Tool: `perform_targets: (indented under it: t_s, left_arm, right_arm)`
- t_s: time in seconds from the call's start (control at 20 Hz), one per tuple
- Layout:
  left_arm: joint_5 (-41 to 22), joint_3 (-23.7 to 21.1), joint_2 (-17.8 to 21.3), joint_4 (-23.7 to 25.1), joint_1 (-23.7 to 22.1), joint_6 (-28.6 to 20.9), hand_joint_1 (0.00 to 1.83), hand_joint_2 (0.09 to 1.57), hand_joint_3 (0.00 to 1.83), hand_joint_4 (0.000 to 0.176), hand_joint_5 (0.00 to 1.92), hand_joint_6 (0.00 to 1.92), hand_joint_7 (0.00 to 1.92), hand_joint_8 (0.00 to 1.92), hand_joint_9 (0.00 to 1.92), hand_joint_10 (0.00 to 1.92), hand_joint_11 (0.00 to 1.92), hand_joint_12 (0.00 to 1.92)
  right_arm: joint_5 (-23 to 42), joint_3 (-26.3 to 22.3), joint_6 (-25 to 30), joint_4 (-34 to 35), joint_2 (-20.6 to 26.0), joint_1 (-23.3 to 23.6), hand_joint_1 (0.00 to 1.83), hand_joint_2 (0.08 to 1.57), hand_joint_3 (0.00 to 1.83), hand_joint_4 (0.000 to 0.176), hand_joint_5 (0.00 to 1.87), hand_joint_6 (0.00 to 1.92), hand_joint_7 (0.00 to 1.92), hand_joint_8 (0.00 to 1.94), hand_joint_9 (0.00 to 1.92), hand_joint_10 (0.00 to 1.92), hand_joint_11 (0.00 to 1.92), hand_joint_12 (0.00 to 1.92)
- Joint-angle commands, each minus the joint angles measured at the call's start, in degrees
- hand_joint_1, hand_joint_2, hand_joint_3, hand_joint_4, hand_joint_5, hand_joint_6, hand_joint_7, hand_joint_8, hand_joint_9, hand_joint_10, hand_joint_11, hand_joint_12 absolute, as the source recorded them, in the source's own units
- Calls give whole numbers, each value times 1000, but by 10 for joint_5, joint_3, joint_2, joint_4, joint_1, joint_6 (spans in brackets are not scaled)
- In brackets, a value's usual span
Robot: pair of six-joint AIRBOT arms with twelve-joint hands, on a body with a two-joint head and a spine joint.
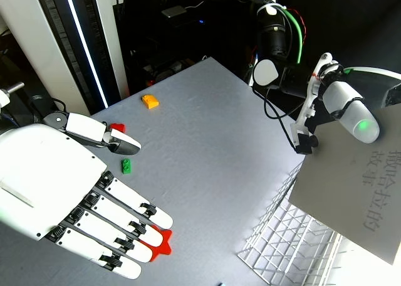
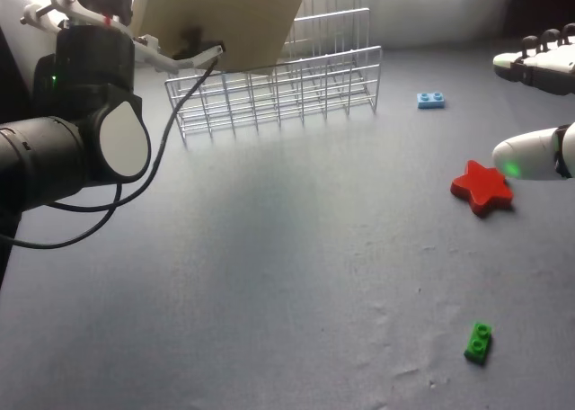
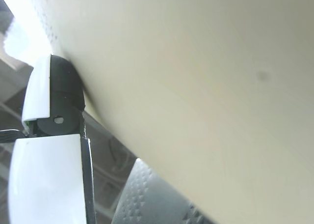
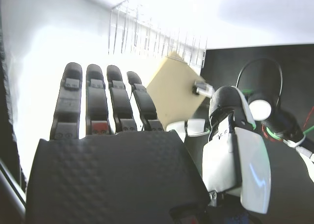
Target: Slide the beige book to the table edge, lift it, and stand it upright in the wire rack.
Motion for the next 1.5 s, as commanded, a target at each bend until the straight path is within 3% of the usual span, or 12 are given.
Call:
perform_targets:
  t_s: [0.0, 0.65, 1.0, 1.05, 1.1, 1.2, 1.25, 1.3, 1.35, 1.45]
  left_arm:
    - [75, 7, 1, 13, 1, -2, 1155, 1253, 0, 0, 692, 1333, 782, 1434, 705, 1165, 540, 1371]
    - [110, 14, -29, -13, 30, -2, 1153, 1252, 0, 0, 702, 1325, 774, 1436, 685, 1160, 491, 1380]
    - [114, 48, -51, -15, 33, -2, 1156, 1258, 0, 0, 710, 1287, 748, 1505, 656, 1250, 486, 1426]
    - [116, 50, -52, -13, 30, -2, 1297, 1243, 1, 0, 720, 1244, 735, 1466, 666, 1499, 480, 1433]
    - [125, 55, -55, -12, 24, -2, 1326, 1241, 1, 0, 736, 1209, 715, 1492, 673, 1541, 498, 1437]
    - [132, 64, -59, -12, 17, -2, 1335, 1233, 0, 0, 743, 1216, 723, 1483, 695, 1516, 533, 1392]
    - [134, 72, -63, -12, 12, -2, 1206, 1232, 0, 0, 777, 1190, 757, 1487, 684, 1353, 551, 1378]
    - [134, 76, -65, -11, 10, -2, 1314, 1221, 0, 0, 773, 1182, 754, 1455, 708, 1458, 561, 1371]
    - [137, 79, -68, -10, 7, -2, 1203, 1227, 1, 0, 779, 1189, 771, 1474, 700, 1331, 558, 1354]
    - [147, 80, -72, -9, 4, -2, 1173, 1236, 0, 0, 770, 1198, 763, 1503, 689, 1306, 548, 1389]
  right_arm:
    - [2, 2, 4, -13, 3, 7, 0, 1114, 0, 0, 0, 0, 0, 0, 0, 0, 0, 0]
    - [9, 1, 4, -13, 2, 8, 0, 1128, 4, 0, 0, 0, 0, 0, 0, 0, 0, 0]
    - [10, 0, 4, -13, 2, 10, 0, 1127, 3, 0, 0, 0, 0, 0, 0, 0, 0, 0]
    - [10, -1, 4, -13, 1, 10, 0, 1126, 2, 0, 0, 0, 0, 0, 0, 0, 0, 0]
    - [10, -1, 4, -13, 1, 10, 0, 1124, 1, 0, 0, 0, 0, 0, 0, 0, 0, 0]
    - [10, -1, 4, -13, 1, 10, 0, 1126, 3, 0, 0, 0, 0, 0, 0, 0, 0, 0]
    - [10, -1, 4, -13, 1, 10, 0, 1129, 4, 0, 0, 0, 0, 0, 0, 0, 0, 0]
    - [10, -1, 4, -13, 1, 10, 0, 1122, 0, 0, 0, 0, 0, 0, 0, 0, 0, 0]
    - [11, -1, 4, -13, 1, 11, 0, 1115, 0, 0, 0, 0, 0, 0, 0, 0, 0, 0]
    - [11, -1, 4, -13, 1, 11, 0, 1130, 4, 0, 0, 0, 0, 0, 0, 0, 0, 0]
